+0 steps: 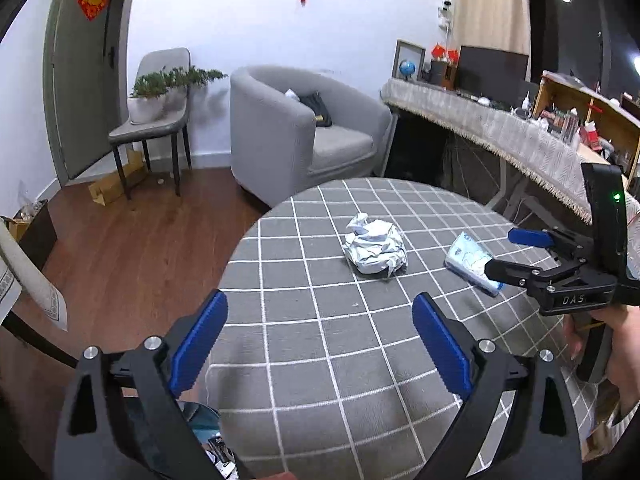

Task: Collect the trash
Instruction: 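Grasp the blue Cinnamoroll package with the right gripper while the left gripper grasps the foil ball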

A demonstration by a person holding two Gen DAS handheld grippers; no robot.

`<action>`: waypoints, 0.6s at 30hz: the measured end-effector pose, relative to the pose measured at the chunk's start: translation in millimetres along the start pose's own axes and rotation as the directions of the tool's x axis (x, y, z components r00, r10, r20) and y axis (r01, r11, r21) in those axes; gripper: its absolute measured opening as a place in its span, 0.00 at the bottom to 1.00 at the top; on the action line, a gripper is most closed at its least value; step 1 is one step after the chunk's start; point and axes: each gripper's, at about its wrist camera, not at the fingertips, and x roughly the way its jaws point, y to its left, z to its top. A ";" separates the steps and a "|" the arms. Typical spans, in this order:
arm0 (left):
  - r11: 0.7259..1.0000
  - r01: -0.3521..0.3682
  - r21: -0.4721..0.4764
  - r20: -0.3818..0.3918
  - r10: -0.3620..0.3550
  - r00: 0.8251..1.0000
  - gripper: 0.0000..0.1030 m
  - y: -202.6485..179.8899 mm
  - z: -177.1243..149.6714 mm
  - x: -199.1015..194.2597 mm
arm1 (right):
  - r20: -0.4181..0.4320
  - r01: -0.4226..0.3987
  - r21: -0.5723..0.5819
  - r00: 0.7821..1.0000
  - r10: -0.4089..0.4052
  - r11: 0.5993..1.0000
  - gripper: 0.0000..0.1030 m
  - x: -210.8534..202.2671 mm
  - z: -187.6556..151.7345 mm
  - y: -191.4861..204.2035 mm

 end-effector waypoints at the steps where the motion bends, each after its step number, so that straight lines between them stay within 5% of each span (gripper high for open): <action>1: 1.000 -0.003 0.009 -0.001 0.003 1.000 0.93 -1.2 0.7 2.4 | -0.009 0.002 -0.005 1.000 -0.002 1.000 0.96 3.0 0.2 -2.2; 12: 0.996 0.048 0.078 -0.058 -0.044 0.997 0.93 -13.6 24.4 43.2 | -0.138 -0.038 -0.015 0.990 0.035 0.999 0.96 38.7 6.9 -13.5; 18: 0.987 0.090 0.134 -0.101 -0.076 0.992 0.93 -29.9 35.9 73.3 | -0.162 0.006 -0.036 0.987 -0.011 0.999 0.70 44.5 7.4 -15.6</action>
